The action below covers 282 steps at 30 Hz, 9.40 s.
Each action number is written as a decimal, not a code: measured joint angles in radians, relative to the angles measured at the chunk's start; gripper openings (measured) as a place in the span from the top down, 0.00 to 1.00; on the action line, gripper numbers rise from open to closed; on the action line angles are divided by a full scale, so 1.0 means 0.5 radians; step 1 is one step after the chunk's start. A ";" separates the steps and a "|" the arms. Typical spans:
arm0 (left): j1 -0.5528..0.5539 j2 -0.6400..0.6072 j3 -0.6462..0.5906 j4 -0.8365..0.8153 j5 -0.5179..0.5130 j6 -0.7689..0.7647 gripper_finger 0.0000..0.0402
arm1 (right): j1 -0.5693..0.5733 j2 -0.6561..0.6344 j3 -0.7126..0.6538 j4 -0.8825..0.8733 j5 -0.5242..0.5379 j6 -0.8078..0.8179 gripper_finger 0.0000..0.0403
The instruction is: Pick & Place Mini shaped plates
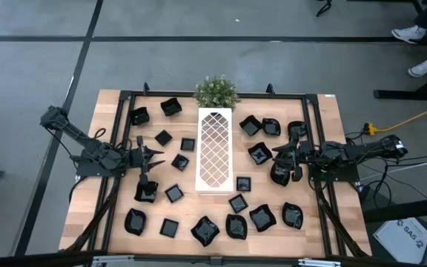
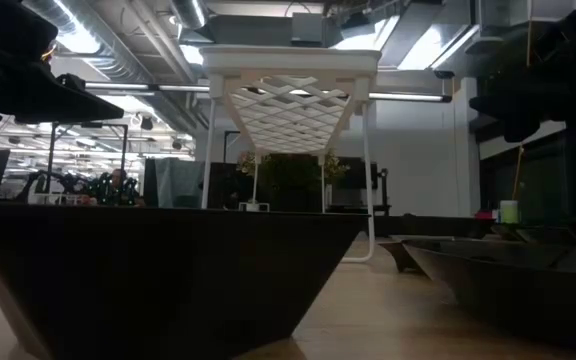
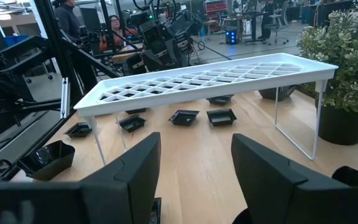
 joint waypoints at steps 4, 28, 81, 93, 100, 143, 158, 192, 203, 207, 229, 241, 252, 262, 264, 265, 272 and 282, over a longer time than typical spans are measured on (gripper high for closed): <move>0.000 0.000 0.000 0.001 0.000 0.000 0.64 | -0.001 0.001 0.000 0.000 0.000 -0.001 0.51; 0.000 0.000 0.000 0.000 0.000 0.000 0.64 | -0.001 0.001 0.001 0.000 0.001 -0.001 0.51; 0.000 0.000 0.000 0.000 0.000 0.000 0.64 | 0.000 0.196 0.907 -0.986 0.000 -0.001 0.51; 0.000 0.000 0.000 0.001 0.000 0.000 0.64 | 0.000 0.801 1.790 -1.398 0.001 0.010 0.51; 0.000 0.000 0.000 0.000 0.000 0.000 0.64 | 0.000 1.076 2.036 -1.547 -0.001 0.106 0.51; 0.000 0.000 0.000 0.001 0.000 0.000 0.64 | 0.629 2.395 2.001 -2.042 0.316 0.173 0.51; 0.000 0.000 0.000 0.000 0.000 0.000 0.64 | 0.489 2.399 1.485 -1.575 0.349 -0.231 0.51; 0.000 0.000 0.000 0.000 0.000 0.000 0.64 | 0.101 2.533 1.213 -1.128 0.228 -0.563 0.85; 0.000 0.000 0.000 0.000 0.000 0.000 0.64 | 0.101 2.548 1.214 -1.104 0.404 -0.630 0.86; 0.000 0.000 0.000 0.000 0.000 0.000 0.64 | 0.101 2.543 1.214 -1.106 0.403 -0.608 0.92; 0.000 0.000 0.000 0.000 -0.001 0.000 0.64 | 0.046 2.528 1.781 -1.783 0.466 -0.133 0.99; 0.000 0.000 0.000 0.013 0.000 0.000 0.64 | -0.191 2.483 2.224 -1.898 0.510 -0.475 1.00; 0.000 0.000 0.000 0.014 -0.001 0.000 0.64 | -0.503 2.483 2.416 -1.590 0.296 -1.175 1.00; 0.000 0.000 0.000 0.014 0.000 0.000 0.64 | -0.658 2.514 2.417 -1.199 -0.174 -1.919 1.00; 0.000 0.000 0.000 0.014 0.000 0.000 0.64 | -0.672 2.542 2.416 -1.169 -0.243 -2.017 0.99; 0.000 0.000 0.000 0.014 0.000 0.000 0.64 | -0.674 2.556 2.417 -1.131 -0.260 -2.049 0.99; 0.000 0.000 0.000 0.013 0.000 0.000 0.64 | -0.676 2.709 2.441 -0.978 -0.277 -2.148 0.99; 0.000 0.000 0.000 0.014 0.015 0.000 0.64 | -0.710 3.009 2.787 -1.170 -0.224 -2.058 0.99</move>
